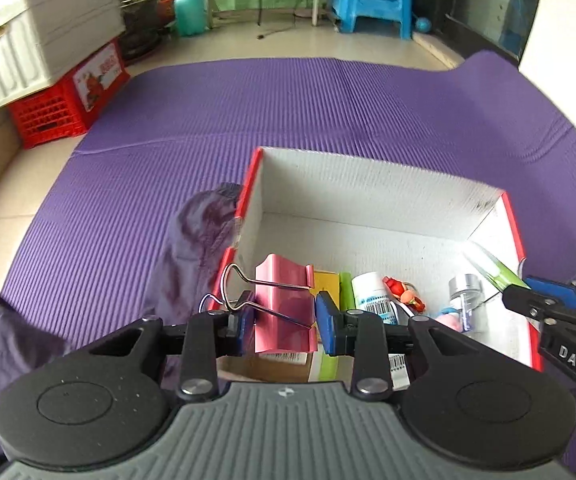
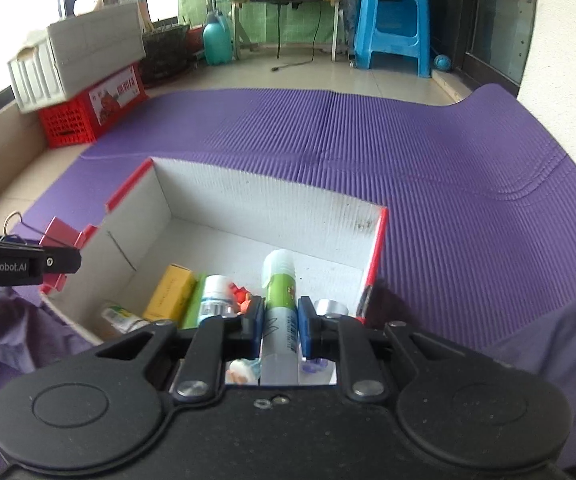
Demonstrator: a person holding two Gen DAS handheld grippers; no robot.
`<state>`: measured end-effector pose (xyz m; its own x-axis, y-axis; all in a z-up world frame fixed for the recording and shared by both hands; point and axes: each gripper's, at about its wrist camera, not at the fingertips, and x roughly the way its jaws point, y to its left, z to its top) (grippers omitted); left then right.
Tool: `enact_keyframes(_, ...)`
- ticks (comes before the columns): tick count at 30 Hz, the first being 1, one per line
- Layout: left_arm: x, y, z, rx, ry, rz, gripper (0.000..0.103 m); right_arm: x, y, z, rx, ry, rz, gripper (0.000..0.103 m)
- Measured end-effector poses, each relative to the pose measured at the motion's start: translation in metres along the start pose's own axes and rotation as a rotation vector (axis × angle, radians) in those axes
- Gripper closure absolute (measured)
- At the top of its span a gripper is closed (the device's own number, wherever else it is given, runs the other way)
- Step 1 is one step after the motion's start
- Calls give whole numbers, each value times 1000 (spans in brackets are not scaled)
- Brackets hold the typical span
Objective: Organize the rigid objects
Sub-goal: 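Lower both tools into the box and open them to release clip and marker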
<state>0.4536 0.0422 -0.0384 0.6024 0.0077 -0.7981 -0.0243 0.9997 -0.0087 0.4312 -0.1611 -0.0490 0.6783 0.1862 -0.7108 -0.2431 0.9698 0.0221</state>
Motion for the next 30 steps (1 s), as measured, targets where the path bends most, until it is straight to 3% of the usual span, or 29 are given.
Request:
enact_keyframes(17,99,-28,9,97,121,29,71,76,7,1,-27,72,9,87)
enact_keyframes(30,107,-28,1,69,152,17,70,82,8,-9,-29,133,30,84)
